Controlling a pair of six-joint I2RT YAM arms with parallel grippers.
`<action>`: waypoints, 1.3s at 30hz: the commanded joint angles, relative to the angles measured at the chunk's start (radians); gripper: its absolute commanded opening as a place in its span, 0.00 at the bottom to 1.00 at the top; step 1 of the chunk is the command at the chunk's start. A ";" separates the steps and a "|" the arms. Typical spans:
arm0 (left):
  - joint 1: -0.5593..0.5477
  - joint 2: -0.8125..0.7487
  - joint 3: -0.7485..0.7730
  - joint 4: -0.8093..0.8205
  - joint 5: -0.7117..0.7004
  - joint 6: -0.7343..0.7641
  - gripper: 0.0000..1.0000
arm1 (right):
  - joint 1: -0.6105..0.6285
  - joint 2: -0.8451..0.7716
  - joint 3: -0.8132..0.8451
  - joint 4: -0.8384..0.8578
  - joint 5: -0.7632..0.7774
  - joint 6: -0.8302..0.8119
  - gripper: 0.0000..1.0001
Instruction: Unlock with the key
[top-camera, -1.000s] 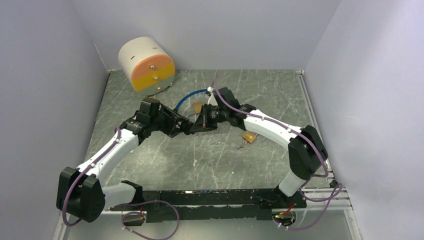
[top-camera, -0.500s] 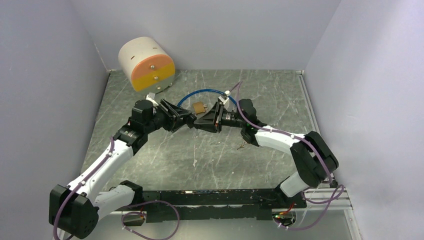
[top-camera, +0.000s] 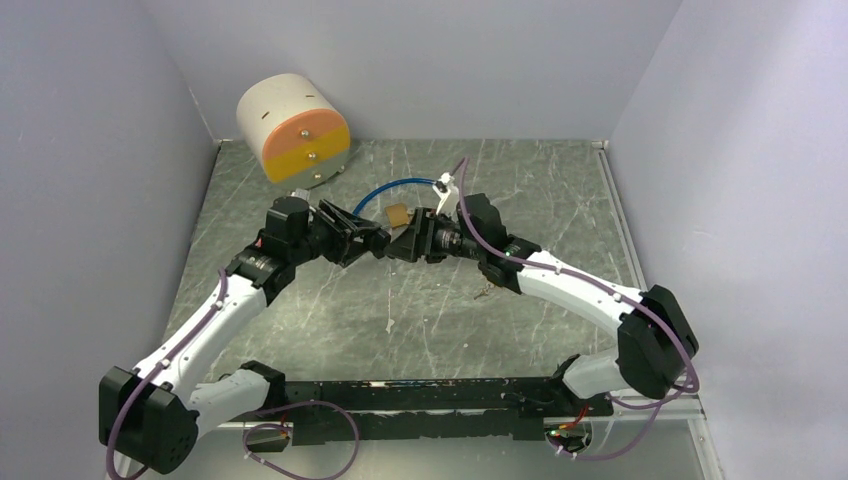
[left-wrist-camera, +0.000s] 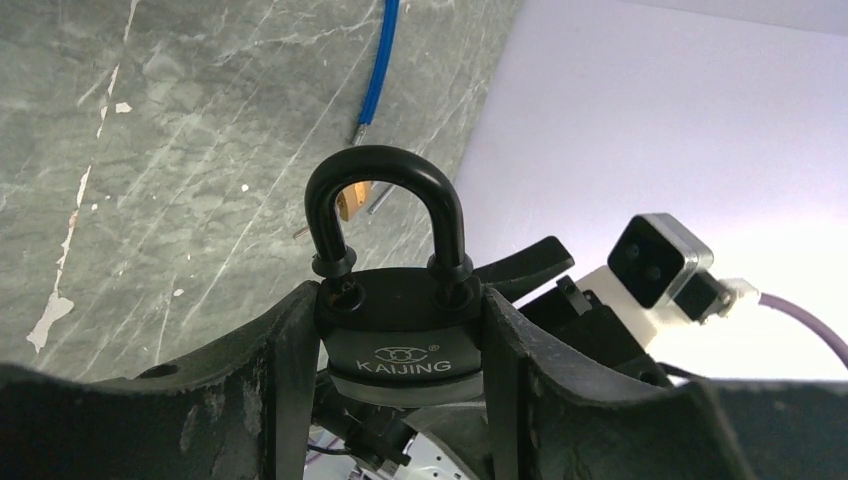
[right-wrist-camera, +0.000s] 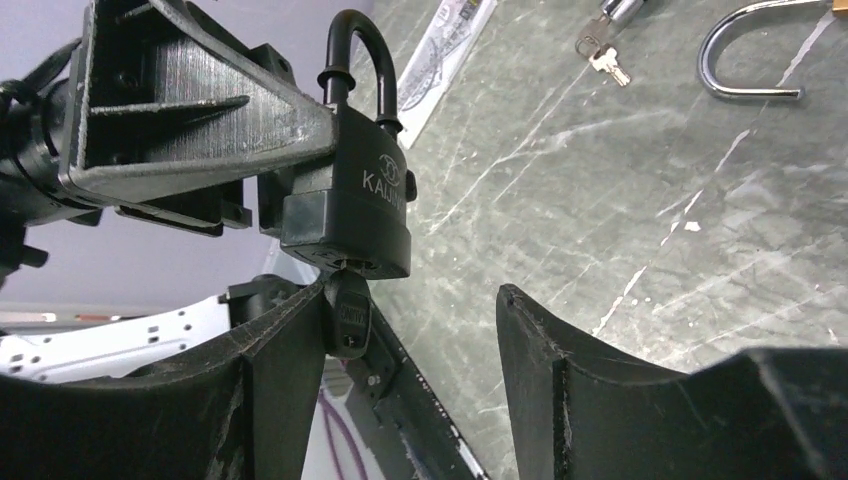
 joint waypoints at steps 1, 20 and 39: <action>0.001 0.000 0.068 0.075 0.041 -0.043 0.16 | 0.029 -0.047 0.007 0.013 0.133 -0.092 0.64; 0.002 -0.021 0.064 0.053 0.086 -0.067 0.17 | 0.074 0.083 0.129 0.097 0.088 -0.075 0.60; 0.002 -0.146 -0.044 0.118 0.018 0.166 0.94 | -0.067 -0.052 0.032 0.219 -0.217 0.042 0.00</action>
